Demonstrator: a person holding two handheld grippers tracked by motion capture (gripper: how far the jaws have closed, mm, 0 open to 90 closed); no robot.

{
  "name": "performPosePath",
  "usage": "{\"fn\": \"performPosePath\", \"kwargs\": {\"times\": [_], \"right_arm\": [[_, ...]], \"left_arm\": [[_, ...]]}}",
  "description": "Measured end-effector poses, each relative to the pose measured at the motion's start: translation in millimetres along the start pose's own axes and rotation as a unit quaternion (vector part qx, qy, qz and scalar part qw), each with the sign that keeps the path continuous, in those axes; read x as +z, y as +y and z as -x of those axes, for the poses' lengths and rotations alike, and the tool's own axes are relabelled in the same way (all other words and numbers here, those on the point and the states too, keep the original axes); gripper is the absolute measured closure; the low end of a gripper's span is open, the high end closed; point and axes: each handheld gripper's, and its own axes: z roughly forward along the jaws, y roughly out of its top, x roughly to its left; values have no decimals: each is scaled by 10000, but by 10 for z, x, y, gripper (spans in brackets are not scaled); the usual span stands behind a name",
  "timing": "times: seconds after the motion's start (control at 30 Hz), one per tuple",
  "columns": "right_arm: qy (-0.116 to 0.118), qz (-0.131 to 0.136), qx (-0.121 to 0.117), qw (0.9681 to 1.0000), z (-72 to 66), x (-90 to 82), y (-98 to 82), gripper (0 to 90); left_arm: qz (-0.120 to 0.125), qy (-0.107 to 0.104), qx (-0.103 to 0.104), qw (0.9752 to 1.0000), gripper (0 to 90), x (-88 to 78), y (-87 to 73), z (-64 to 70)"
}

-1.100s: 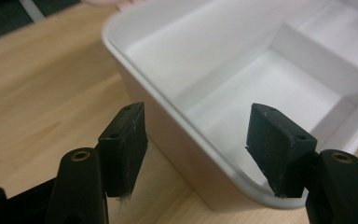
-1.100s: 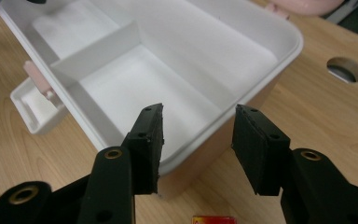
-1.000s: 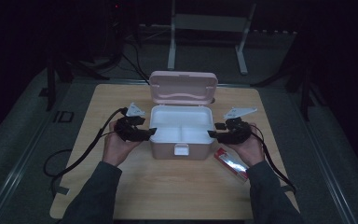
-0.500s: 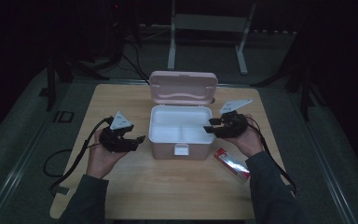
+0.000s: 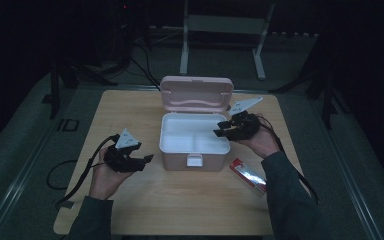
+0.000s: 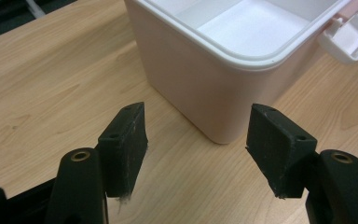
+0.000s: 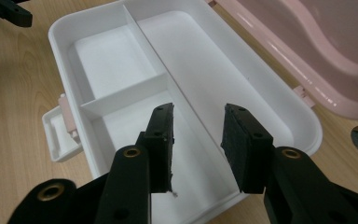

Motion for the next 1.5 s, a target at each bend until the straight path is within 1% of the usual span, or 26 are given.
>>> {"fn": "performPosePath", "kwargs": {"times": [0.1, 0.13, 0.27, 0.3, 0.37, 0.43, 0.53, 0.57, 0.7, 0.9, 1.03, 1.07, 1.23, 1.3, 1.37, 1.47, 1.5], "right_arm": [[21, -5, -38, 10000, 5, -1, 25, 632], [23, -65, -85, 9999, 10, 6, 63, 631], [24, -208, -308, 9993, 6, 42, 125, 629], [24, -208, -308, 9993, 6, 42, 125, 629], [44, -278, -445, 9986, 6, 68, 154, 629], [73, -406, -549, 9976, 5, 118, 185, 635], [109, -576, -741, 9955, -10, 191, 213, 636], [109, -642, -832, 9944, -16, 218, 226, 637], [164, -857, -1006, 9911, -41, 313, 298, 654], [292, -1140, -1146, 9864, -77, 428, 426, 672], [349, -1333, -1296, 9819, -84, 490, 501, 673], [362, -1393, -1304, 9810, -86, 499, 516, 673], [461, -1600, -1410, 9759, -96, 577, 553, 677], [493, -1650, -1446, 9744, -97, 614, 562, 679], [508, -1748, -1513, 9716, -101, 652, 576, 680], [500, -1968, -1630, 9655, -119, 707, 610, 698], [480, -2003, -1683, 9640, -123, 722, 623, 704]], "left_arm": [[5, 5, -16, 10000, 375, 1, -8, -1], [3, -9, -10, 10000, 376, 4, -13, 2], [-2, -48, 9, 10000, 375, 7, -19, 19], [10, -56, 4, 10000, 375, 8, -19, 22], [16, -47, -17, 10000, 375, 4, -21, 17], [18, -59, -19, 10000, 375, -2, -24, 14], [27, -72, -15, 10000, 375, -11, -24, 10], [39, -70, -27, 10000, 375, -15, -24, 10], [72, -126, -37, 9999, 375, -22, -30, 6], [65, -155, -77, 9998, 377, -16, -44, -14], [64, -153, -78, 9998, 378, -19, -49, -24], [61, -154, -78, 9998, 378, -18, -51, -27], [37, -160, -85, 9998, 380, -9, -64, -40], [48, -166, -91, 9998, 380, -11, -66, -39], [49, -169, -97, 9998, 380, -11, -69, -35], [30, -170, -90, 9998, 380, -8, -78, -37], [30, -171, -95, 9998, 380, -6, -80, -39]]}}
